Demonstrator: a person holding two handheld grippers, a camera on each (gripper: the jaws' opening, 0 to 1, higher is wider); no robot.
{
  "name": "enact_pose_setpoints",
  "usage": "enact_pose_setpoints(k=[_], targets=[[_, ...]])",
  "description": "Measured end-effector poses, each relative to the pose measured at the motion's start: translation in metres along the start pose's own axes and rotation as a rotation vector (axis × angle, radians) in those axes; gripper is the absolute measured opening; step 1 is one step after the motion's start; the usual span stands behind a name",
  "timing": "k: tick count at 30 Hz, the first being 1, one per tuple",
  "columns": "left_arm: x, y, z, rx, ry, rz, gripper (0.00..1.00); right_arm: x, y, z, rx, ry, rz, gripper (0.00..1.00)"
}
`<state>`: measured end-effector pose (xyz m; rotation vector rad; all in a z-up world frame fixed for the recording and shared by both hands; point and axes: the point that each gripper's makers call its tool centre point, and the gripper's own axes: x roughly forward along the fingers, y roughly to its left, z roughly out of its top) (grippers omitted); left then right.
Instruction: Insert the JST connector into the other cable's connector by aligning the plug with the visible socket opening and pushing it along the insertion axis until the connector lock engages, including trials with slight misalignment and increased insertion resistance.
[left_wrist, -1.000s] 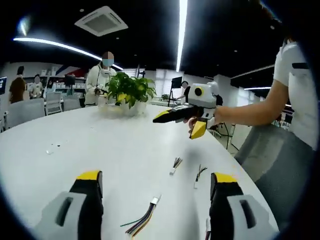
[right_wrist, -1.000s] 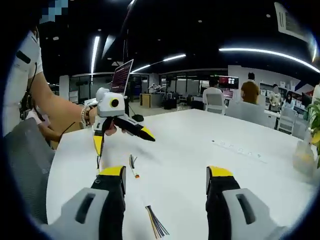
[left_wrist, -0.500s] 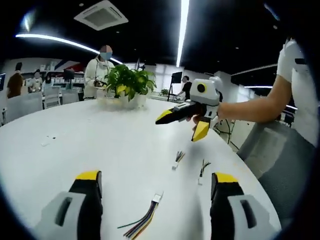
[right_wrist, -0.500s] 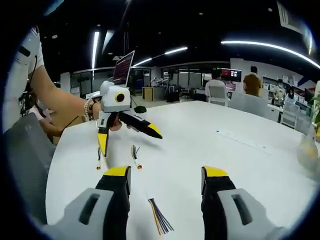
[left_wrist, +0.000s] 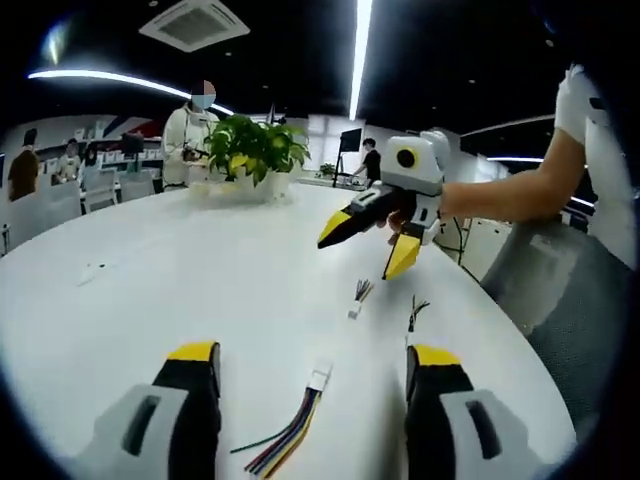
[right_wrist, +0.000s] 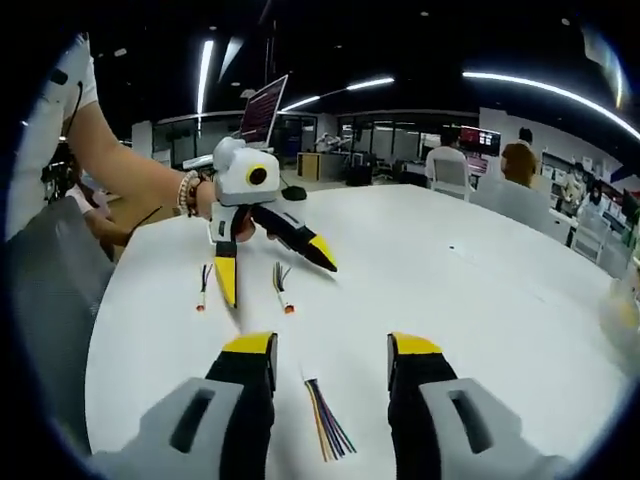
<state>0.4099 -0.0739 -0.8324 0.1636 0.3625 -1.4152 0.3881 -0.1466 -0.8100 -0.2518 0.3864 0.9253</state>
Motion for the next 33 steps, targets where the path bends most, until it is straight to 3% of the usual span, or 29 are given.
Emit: enact_pose_setpoints(k=[3, 11, 15, 25, 28, 33], targets=[[0.001, 0.001, -0.008, 0.013, 0.037, 0.006, 0.69, 0.001, -0.001, -0.006, -0.016, 0.025, -0.006, 0.41], [-0.001, -0.005, -0.007, 0.016, 0.034, -0.018, 0.54, 0.005, 0.000, -0.020, -0.029, 0.083, -0.006, 0.35], [-0.003, -0.011, -0.008, 0.039, 0.039, -0.036, 0.42, 0.009, 0.001, -0.029, -0.054, 0.132, -0.013, 0.29], [-0.008, -0.011, -0.012, 0.042, 0.045, -0.035, 0.27, 0.014, 0.013, -0.033, -0.066, 0.154, 0.036, 0.19], [-0.009, -0.008, -0.012, 0.073, 0.047, -0.012, 0.19, 0.013, 0.014, -0.034, -0.063, 0.159, 0.040, 0.17], [-0.008, -0.010, -0.009, 0.075, 0.034, -0.014, 0.18, 0.014, 0.016, -0.036, -0.064, 0.170, 0.050, 0.14]])
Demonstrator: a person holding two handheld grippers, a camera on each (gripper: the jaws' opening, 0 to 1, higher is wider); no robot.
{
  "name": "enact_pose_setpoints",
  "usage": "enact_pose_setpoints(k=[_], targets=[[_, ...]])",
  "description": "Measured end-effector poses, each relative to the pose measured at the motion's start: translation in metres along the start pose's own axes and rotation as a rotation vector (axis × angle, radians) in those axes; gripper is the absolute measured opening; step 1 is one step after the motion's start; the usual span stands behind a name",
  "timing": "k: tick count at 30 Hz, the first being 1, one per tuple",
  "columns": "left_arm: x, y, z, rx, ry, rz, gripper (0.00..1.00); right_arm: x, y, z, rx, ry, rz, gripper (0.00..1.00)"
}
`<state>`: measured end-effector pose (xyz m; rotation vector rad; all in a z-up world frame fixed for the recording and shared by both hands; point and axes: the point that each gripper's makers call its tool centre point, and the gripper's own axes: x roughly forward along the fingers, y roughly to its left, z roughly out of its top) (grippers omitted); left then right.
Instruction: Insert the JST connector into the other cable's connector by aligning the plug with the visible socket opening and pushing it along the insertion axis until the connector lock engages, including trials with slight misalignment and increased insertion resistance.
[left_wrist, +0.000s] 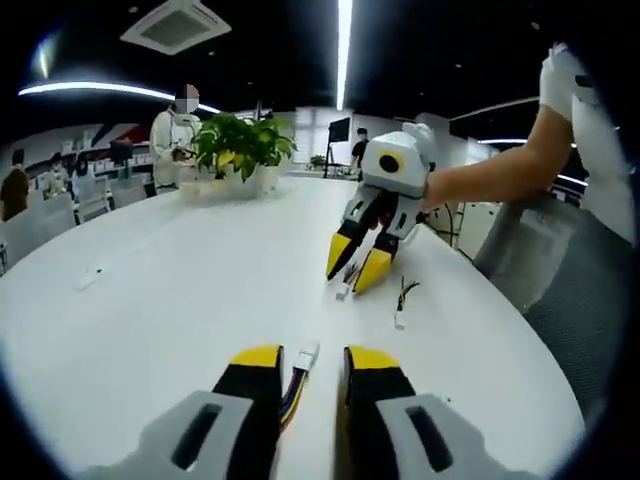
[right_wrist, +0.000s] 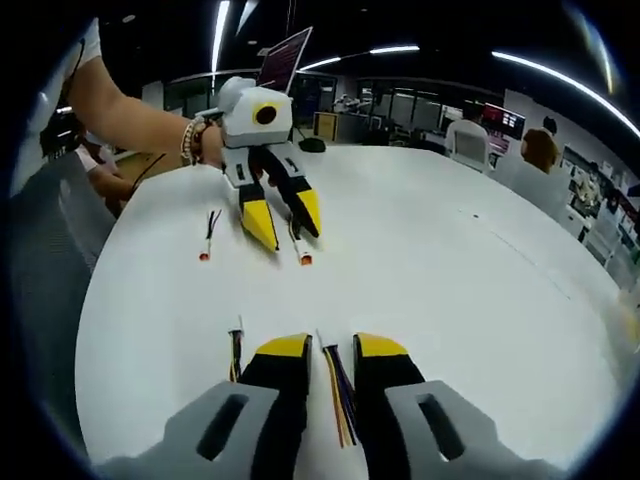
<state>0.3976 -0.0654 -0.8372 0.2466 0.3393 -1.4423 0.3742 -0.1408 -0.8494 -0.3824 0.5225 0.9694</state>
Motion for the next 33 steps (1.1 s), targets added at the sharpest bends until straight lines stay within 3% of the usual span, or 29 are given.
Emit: enact_pose_setpoints(k=[11, 33], targets=[[0.0038, 0.0009, -0.0019, 0.023, 0.001, 0.003, 0.12, -0.0013, -0.0006, -0.0027, -0.003, 0.008, 0.004, 0.07], [0.0058, 0.0006, -0.0058, 0.049, 0.013, 0.000, 0.05, -0.0005, 0.0029, -0.0041, 0.008, 0.012, 0.020, 0.05]])
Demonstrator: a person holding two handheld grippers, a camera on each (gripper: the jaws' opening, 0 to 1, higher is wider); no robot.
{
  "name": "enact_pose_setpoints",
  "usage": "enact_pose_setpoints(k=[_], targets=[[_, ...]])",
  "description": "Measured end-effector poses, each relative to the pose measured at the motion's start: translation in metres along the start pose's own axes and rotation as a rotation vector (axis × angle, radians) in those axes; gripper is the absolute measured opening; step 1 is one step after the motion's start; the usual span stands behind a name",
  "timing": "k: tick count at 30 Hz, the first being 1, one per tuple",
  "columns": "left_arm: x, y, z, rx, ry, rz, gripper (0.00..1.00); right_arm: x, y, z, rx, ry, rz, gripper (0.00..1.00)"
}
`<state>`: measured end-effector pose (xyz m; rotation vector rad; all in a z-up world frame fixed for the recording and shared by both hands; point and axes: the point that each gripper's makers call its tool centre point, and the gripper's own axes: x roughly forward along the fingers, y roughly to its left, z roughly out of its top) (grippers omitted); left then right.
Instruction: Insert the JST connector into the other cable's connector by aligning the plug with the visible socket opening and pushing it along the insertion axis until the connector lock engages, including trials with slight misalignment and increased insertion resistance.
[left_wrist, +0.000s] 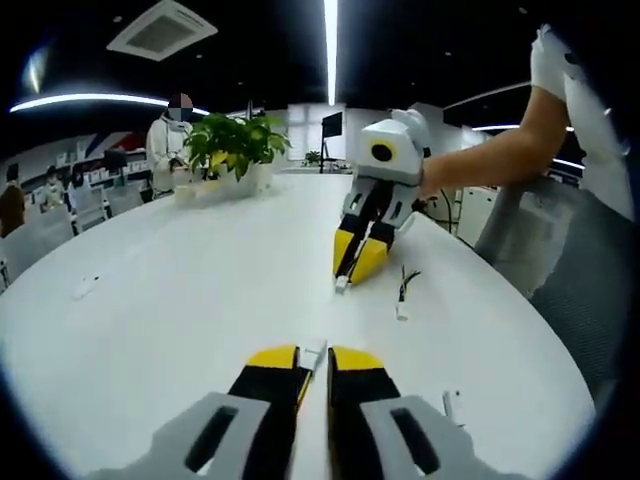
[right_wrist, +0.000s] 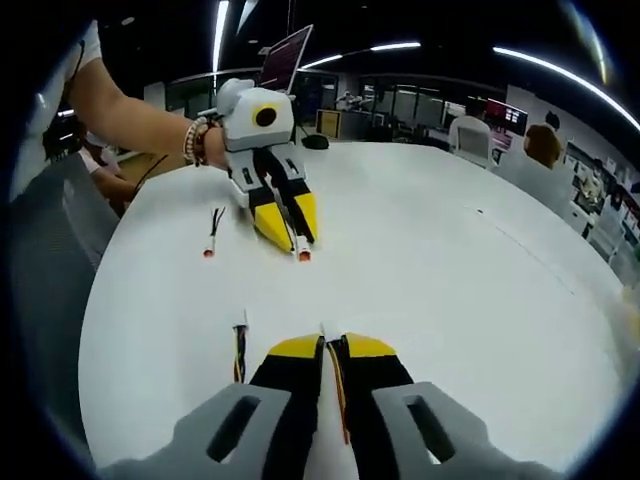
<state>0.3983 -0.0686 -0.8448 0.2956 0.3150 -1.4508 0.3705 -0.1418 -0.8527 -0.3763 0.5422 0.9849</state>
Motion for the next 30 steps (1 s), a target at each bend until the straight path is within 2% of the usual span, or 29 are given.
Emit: enact_pose_setpoints(k=[11, 12, 13, 14, 21, 27, 30], targets=[[0.001, -0.002, -0.002, 0.014, 0.009, -0.006, 0.04, 0.001, 0.001, 0.000, 0.015, -0.007, 0.007, 0.05], [0.001, -0.003, -0.009, 0.033, 0.051, -0.014, 0.03, 0.001, 0.002, -0.001, 0.013, -0.003, 0.008, 0.05], [0.001, -0.005, -0.001, 0.003, -0.005, -0.003, 0.01, 0.002, 0.004, -0.008, -0.007, 0.038, 0.015, 0.05], [-0.003, -0.006, -0.006, 0.022, 0.029, -0.019, 0.01, 0.001, 0.005, -0.004, 0.003, 0.007, 0.011, 0.05], [-0.007, -0.007, -0.005, 0.020, 0.012, -0.014, 0.01, 0.001, 0.005, -0.003, -0.003, 0.007, 0.015, 0.05], [-0.006, -0.009, -0.004, 0.021, 0.024, -0.020, 0.00, 0.001, 0.005, -0.002, -0.006, 0.005, 0.018, 0.05], [-0.004, -0.010, -0.003, 0.050, 0.045, -0.016, 0.00, 0.002, 0.005, -0.002, -0.015, 0.008, 0.018, 0.05]])
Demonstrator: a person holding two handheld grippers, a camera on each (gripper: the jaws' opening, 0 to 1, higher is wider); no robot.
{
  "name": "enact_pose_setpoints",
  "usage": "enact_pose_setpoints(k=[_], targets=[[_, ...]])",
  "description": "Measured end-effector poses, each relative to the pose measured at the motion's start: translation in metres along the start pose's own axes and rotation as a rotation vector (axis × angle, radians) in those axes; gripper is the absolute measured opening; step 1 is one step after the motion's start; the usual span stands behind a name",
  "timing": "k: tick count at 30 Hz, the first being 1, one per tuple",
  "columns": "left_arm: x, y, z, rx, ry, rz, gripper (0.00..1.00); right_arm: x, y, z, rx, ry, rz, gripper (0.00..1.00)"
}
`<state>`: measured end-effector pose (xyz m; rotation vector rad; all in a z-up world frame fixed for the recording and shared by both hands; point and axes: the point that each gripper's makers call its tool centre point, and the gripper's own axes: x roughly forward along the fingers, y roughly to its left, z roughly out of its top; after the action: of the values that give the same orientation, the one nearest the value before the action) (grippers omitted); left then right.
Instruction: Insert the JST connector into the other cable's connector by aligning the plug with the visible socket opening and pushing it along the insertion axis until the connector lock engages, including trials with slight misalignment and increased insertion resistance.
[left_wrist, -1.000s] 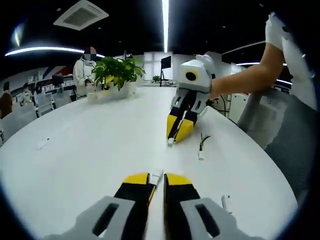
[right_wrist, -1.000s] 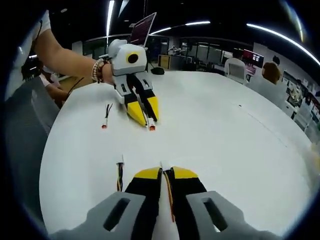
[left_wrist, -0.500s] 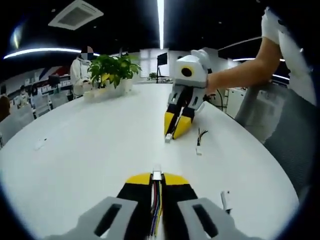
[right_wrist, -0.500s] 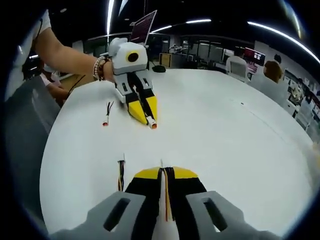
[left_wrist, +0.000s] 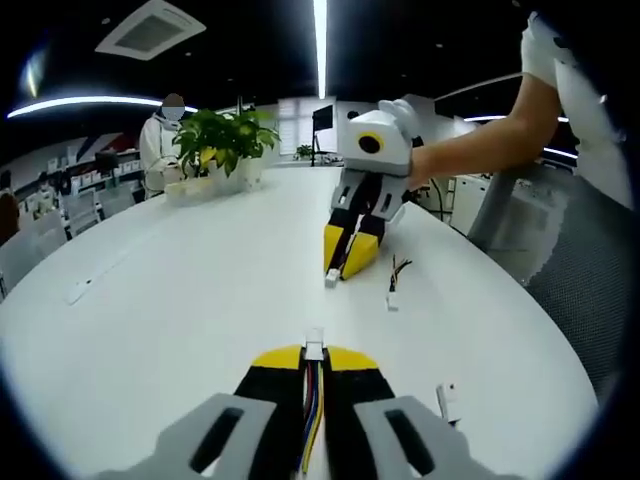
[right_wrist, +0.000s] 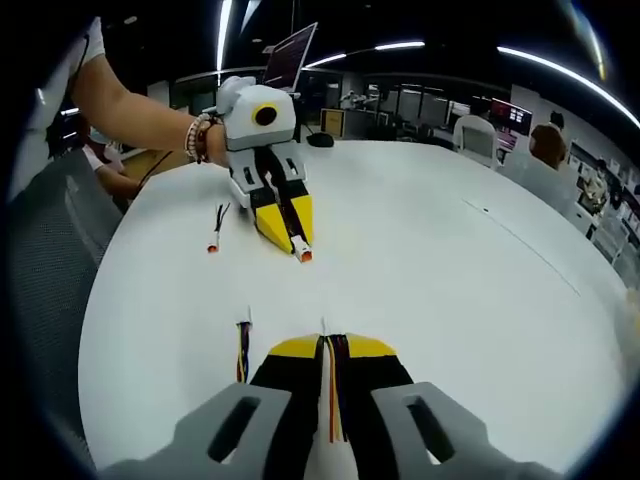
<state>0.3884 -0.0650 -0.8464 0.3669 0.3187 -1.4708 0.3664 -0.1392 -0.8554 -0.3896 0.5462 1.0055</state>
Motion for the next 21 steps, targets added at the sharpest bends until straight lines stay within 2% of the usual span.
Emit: enact_pose_setpoints(k=[6, 14, 21], targets=[[-0.001, -0.001, 0.008, 0.023, -0.011, 0.002, 0.00, 0.001, 0.004, 0.004, -0.036, 0.011, 0.017, 0.04], [0.000, -0.012, 0.010, 0.064, 0.021, -0.040, 0.00, 0.005, 0.014, 0.020, -0.096, -0.016, 0.056, 0.04], [0.003, -0.021, 0.019, 0.078, 0.005, -0.073, 0.00, 0.010, 0.029, 0.032, -0.149, -0.029, 0.098, 0.04]])
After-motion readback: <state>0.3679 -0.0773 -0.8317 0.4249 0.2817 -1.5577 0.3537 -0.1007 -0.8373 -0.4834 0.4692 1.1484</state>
